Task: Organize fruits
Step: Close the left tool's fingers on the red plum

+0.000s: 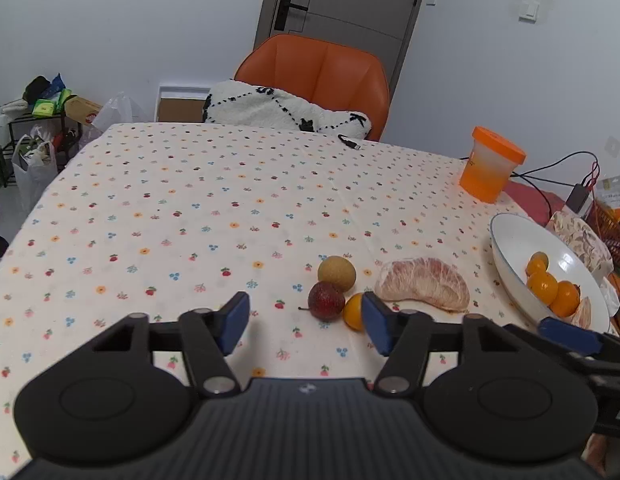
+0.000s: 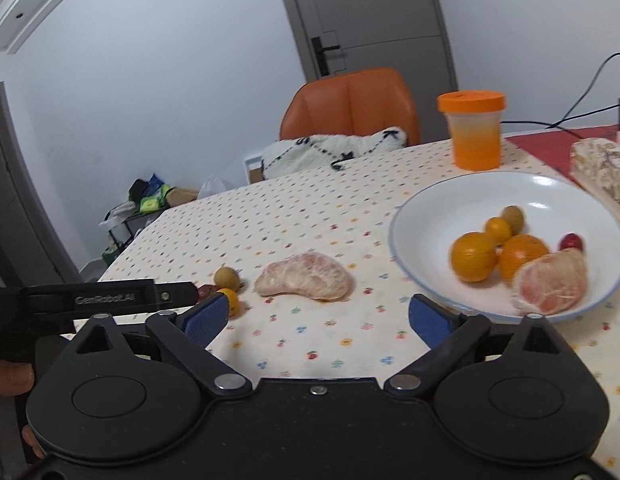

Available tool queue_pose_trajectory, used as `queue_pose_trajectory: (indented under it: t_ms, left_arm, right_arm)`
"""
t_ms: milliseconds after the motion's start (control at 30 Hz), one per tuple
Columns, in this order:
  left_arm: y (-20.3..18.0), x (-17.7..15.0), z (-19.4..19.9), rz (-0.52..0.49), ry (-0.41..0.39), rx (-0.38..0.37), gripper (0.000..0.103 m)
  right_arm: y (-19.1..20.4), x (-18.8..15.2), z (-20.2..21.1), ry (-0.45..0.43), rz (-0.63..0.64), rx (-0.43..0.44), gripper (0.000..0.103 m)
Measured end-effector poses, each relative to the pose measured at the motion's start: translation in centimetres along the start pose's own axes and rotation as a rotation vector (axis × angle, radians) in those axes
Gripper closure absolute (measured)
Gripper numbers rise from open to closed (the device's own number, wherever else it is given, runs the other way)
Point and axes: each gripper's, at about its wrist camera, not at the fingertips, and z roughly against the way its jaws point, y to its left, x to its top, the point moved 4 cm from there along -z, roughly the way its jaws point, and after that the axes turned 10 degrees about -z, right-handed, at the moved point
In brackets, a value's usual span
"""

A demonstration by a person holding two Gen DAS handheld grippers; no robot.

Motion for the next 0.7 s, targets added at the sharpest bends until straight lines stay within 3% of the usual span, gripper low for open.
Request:
queue_pose_trajectory:
  t_ms: [167, 233, 700]
  left_arm:
    - [0.4, -0.2, -1.2, 0.004, 0.016, -0.003, 0.066]
    - [0.6, -0.3, -1.6, 0.013, 0.021, -0.01, 0.068]
    - [0.2, -0.2, -2.8, 0.0, 0.016, -0.02, 0.069]
  right_arm:
    - [0.9, -0.2, -1.4, 0.021, 0.009, 0.002, 0.011]
    - [1.1, -0.1, -1.8, 0.026, 0.008, 0.005, 0.011]
    - [2.5, -0.4, -4.3, 0.073, 0.016, 0.039, 0.014]
